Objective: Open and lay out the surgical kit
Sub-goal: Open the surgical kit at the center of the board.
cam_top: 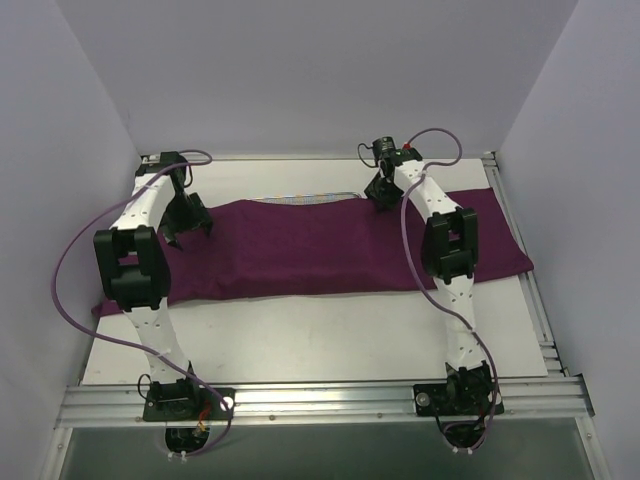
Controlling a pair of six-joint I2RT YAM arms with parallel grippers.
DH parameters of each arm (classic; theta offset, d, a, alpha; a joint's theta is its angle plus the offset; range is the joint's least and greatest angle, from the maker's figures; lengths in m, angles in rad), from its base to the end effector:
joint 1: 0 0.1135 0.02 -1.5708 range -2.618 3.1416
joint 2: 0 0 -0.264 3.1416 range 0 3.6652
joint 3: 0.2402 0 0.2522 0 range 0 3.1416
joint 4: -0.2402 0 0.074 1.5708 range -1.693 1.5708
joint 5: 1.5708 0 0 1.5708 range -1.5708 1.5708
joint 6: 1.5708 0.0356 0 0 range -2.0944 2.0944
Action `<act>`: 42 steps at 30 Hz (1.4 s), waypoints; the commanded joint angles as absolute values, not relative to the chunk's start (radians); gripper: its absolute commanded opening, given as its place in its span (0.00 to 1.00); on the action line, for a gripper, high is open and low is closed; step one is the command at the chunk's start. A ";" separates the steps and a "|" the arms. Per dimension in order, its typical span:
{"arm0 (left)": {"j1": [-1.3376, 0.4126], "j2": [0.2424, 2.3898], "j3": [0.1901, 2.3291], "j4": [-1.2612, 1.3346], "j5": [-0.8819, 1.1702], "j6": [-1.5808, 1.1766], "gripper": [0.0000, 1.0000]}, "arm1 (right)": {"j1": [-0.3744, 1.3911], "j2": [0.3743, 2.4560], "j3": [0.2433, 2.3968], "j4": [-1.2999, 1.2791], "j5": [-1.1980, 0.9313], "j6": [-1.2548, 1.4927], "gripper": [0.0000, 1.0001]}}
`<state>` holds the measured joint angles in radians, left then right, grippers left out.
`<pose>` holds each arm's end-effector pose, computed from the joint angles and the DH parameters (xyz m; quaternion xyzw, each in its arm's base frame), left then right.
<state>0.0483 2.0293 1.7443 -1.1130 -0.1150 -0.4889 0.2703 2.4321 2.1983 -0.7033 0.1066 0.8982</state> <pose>0.4069 0.0238 0.2312 -0.2687 0.9576 0.0370 0.0966 0.5188 0.1398 0.1989 0.3088 0.8974 0.1294 0.2874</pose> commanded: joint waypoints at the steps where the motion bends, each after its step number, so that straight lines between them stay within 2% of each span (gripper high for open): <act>1: 0.049 1.968 1.755 -1.085 -0.117 -0.479 0.80 | 0.276 2.333 2.200 -0.729 0.155 0.882 0.37; 4: 0.051 1.968 1.758 -1.092 -0.120 -0.476 0.80 | 0.276 2.313 2.194 -0.735 0.155 0.865 0.21; 5: 0.049 1.968 1.762 -1.097 -0.121 -0.474 0.80 | 0.276 2.306 2.192 -0.745 0.153 0.861 0.11; 8: 0.051 1.957 1.764 -1.091 -0.103 -0.469 0.81 | 0.282 2.272 2.184 -0.768 0.161 0.813 0.00; 14: 0.051 1.936 1.786 -1.109 -0.081 -0.474 0.82 | 0.304 2.078 1.987 -0.712 0.114 0.648 0.00; 23: 0.061 1.924 1.778 -1.140 -0.081 -0.543 0.86 | 0.350 1.639 1.462 -0.713 0.095 0.555 0.00; 30: 0.083 1.719 1.681 -1.118 -0.175 -0.610 0.86 | 0.377 1.251 1.004 -0.788 0.045 0.693 0.00; 36: 0.095 1.499 1.577 -1.098 -0.238 -0.650 0.85 | 0.402 0.934 0.799 -0.931 -0.069 0.817 0.00; 37: 0.097 1.477 1.562 -1.088 -0.235 -0.650 0.85 | 0.403 0.878 0.792 -0.952 -0.074 0.825 0.01; 39: 0.100 1.421 1.513 -1.040 -0.213 -0.628 0.85 | 0.405 0.829 0.784 -1.026 -0.075 0.853 0.11; 40: 0.100 1.413 1.500 -1.016 -0.162 -0.609 0.85 | 0.405 0.784 0.776 -1.044 -0.081 0.862 0.22; 41: 0.100 1.408 1.494 -0.985 -0.137 -0.580 0.85 | 0.405 0.769 0.779 -1.060 -0.086 0.867 0.37; 42: 0.098 1.419 1.491 -0.980 -0.117 -0.571 0.85 | 0.405 0.758 0.785 -1.060 -0.080 0.870 0.45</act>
<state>0.0944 1.4052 1.5211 -1.0809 -0.1810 -0.6125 0.4004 0.7937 0.7860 -0.9428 -0.0658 0.8204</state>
